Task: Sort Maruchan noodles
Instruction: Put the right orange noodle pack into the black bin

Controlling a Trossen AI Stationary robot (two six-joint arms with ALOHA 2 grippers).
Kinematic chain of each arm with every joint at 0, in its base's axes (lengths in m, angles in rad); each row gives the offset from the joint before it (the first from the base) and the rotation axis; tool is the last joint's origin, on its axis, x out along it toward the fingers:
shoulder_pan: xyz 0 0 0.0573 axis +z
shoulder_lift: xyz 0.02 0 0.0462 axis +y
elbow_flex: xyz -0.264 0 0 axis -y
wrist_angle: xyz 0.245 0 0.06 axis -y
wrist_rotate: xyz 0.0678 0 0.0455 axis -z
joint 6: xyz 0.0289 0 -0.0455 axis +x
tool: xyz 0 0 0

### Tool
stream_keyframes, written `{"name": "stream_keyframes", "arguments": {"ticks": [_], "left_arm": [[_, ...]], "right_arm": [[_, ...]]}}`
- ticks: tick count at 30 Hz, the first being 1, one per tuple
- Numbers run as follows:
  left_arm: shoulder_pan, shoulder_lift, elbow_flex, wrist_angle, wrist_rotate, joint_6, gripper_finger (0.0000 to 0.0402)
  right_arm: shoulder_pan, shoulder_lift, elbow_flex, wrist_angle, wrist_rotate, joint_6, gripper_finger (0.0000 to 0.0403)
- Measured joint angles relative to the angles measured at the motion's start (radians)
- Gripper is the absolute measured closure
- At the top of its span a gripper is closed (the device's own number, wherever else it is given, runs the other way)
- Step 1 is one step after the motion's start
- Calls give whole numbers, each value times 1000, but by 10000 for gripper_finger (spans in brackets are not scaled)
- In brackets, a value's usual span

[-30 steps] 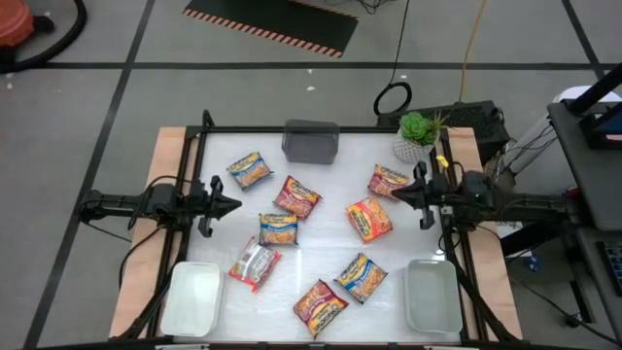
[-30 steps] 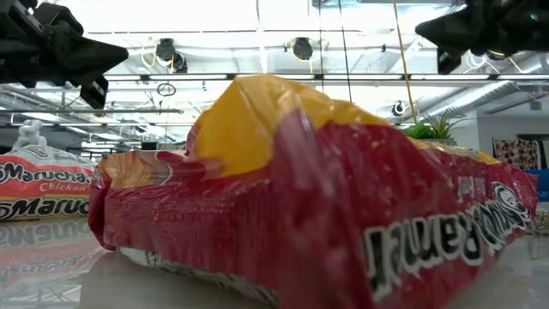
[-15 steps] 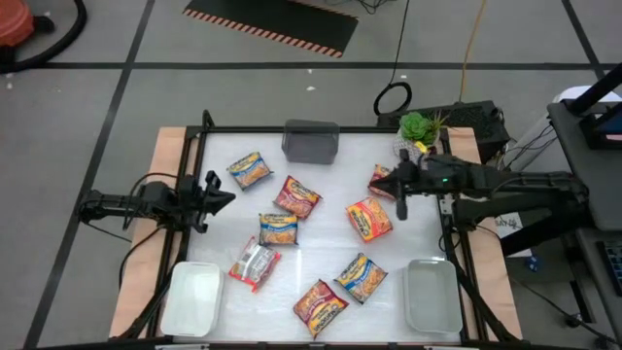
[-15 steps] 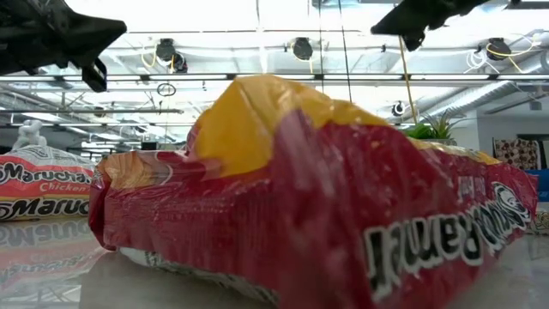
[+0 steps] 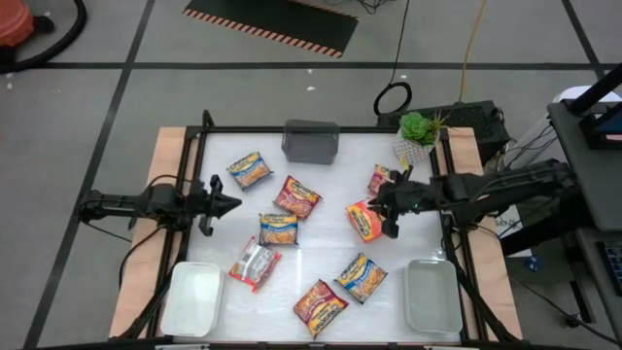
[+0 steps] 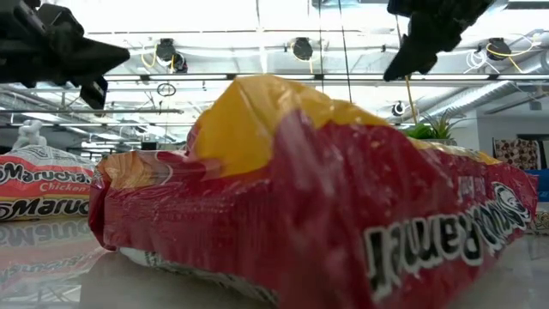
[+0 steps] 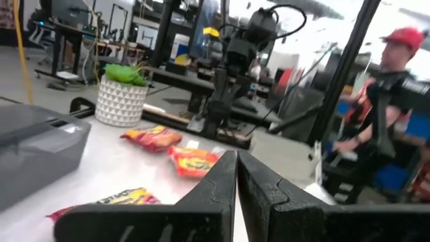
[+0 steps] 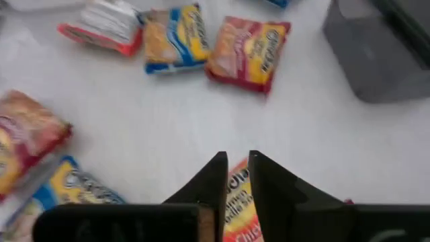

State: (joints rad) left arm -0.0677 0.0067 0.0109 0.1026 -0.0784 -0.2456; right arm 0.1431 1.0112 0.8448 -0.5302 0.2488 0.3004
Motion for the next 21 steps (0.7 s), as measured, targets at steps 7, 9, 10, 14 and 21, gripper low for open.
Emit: {"name": "stream_keyframes", "arguments": {"ticks": [7, 9, 10, 14, 21], "left_arm": [[0, 0, 0, -43, -6, 164, 382], [1, 0, 0, -48, -20, 219, 382], [1, 0, 0, -49, -34, 247, 382], [1, 0, 0, -39, -125, 308, 382], [1, 0, 0, -43, -169, 382, 382]], "right_arm": [[135, 64, 0, -35, 91, 96, 323], [174, 85, 0, -46, 91, 128, 323], [193, 99, 0, -60, 93, 148, 323], [260, 151, 0, -127, 121, 245, 323], [333, 235, 0, -160, 120, 317, 323]]}}
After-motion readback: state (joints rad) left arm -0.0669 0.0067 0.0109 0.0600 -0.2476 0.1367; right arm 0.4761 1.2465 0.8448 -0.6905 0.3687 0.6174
